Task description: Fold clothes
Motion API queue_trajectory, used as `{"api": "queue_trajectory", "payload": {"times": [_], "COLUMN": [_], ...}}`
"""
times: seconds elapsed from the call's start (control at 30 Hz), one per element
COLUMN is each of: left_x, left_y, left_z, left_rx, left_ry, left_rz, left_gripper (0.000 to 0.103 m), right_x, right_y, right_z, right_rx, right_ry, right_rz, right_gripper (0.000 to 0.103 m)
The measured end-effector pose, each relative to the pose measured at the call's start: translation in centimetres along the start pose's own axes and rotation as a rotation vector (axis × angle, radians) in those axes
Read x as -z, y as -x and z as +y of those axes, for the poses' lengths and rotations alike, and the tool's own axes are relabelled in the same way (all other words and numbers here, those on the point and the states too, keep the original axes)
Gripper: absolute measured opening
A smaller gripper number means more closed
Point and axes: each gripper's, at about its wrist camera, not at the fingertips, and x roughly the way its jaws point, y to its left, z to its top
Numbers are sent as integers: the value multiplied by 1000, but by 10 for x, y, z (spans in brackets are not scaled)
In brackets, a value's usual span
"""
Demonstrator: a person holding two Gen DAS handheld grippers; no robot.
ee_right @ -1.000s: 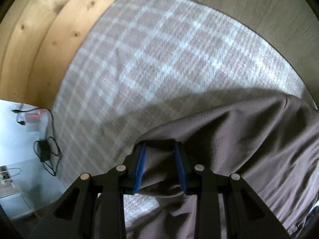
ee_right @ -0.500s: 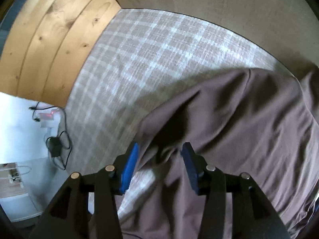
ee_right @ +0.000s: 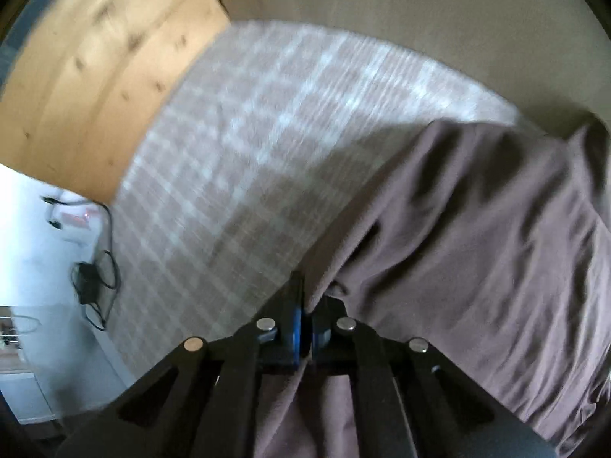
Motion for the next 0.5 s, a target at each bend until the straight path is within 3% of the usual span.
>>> {"api": "queue_trajectory", "payload": {"times": [0.13, 0.23, 0.27, 0.37, 0.4, 0.5], "left_x": [8, 23, 28, 45, 54, 66], "left_y": [-44, -58, -48, -6, 14, 47], "left_z": [-7, -4, -1, 11, 17, 38], "left_rx": [46, 52, 64, 77, 81, 70], "left_ry": [17, 53, 71, 148, 173, 225], "left_rz": [99, 203, 196, 159, 146, 126], "left_gripper": [11, 12, 12, 16, 19, 22], "right_x": [14, 29, 38, 77, 92, 147], "right_y": [23, 13, 17, 64, 81, 133], "right_z": [-39, -55, -59, -68, -71, -82], "right_rx": [15, 173, 205, 211, 184, -65], "right_ry": [-54, -41, -38, -12, -16, -87], "right_rz": [-66, 55, 77, 16, -4, -55], "right_gripper": [4, 24, 25, 25, 25, 29]}}
